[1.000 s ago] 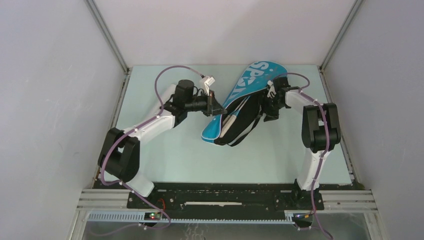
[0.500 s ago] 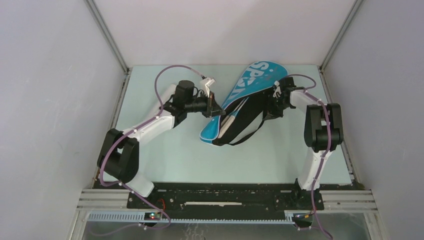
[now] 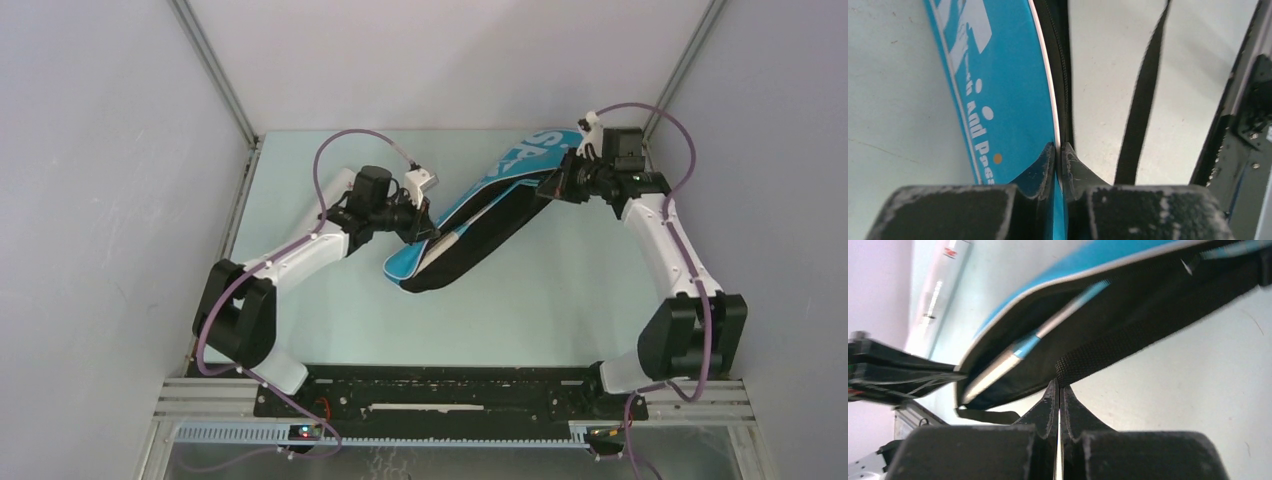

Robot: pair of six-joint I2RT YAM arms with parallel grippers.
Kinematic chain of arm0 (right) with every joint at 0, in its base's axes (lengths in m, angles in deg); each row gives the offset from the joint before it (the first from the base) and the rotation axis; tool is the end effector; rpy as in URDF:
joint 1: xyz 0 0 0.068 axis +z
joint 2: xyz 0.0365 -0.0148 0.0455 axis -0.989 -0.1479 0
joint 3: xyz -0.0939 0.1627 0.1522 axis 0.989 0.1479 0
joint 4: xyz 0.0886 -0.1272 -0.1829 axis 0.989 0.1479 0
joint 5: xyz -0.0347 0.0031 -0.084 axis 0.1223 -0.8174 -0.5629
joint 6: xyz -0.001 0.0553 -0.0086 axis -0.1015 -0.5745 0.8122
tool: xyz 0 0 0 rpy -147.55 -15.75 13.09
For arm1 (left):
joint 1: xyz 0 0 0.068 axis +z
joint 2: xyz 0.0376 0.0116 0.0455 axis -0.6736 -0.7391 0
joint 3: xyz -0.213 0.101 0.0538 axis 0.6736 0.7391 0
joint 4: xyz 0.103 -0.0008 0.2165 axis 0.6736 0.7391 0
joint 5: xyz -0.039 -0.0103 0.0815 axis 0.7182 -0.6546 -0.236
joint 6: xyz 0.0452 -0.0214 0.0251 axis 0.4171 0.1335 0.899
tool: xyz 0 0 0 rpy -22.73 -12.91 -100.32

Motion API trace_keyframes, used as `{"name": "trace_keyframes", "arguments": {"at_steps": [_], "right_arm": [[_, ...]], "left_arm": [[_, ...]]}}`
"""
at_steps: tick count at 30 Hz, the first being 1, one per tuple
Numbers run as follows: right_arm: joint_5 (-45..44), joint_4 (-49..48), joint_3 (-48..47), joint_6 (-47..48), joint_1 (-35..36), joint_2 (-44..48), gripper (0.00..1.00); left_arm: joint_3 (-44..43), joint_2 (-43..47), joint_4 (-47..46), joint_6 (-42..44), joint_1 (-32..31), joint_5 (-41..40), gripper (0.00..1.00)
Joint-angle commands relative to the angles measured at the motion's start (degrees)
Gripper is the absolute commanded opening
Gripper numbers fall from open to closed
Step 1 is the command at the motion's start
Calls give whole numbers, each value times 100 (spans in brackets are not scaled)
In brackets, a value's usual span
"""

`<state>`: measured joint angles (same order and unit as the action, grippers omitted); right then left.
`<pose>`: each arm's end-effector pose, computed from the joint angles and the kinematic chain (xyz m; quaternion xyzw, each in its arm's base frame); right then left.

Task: Pack up the badminton gear
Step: Adjust the racket bag at the center of the board.

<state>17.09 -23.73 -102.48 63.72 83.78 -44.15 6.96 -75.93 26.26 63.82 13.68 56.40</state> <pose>0.3084 0.0304 0.2940 -0.0079 0.8928 0.2722 0.3587 0.2798 -0.1776 0.2386 0.3474 0.7769 -0.3609 0.3814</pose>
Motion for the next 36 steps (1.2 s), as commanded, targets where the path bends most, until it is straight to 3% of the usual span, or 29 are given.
{"name": "trace_keyframes", "arguments": {"at_steps": [1,9,19,25,30,36], "right_arm": [[650,-89,-549,-306,286,472,0],[730,268,-1511,-625,396,242,0],[556,213,-1440,-933,338,81,0],[486,-37,-1116,-1218,311,96,0],[641,-93,-1089,-1474,235,28,0],[875,-142,-1098,-1783,187,99,0]], "left_arm": [[-62,233,181,983,-195,-222,13],[-261,337,677,1341,-271,-318,33],[-211,892,578,1669,-114,-594,75],[-638,1037,675,1867,-13,166,85],[-1586,546,1478,2262,-577,588,92],[-2807,-465,1709,2044,-1039,99,90]]}}
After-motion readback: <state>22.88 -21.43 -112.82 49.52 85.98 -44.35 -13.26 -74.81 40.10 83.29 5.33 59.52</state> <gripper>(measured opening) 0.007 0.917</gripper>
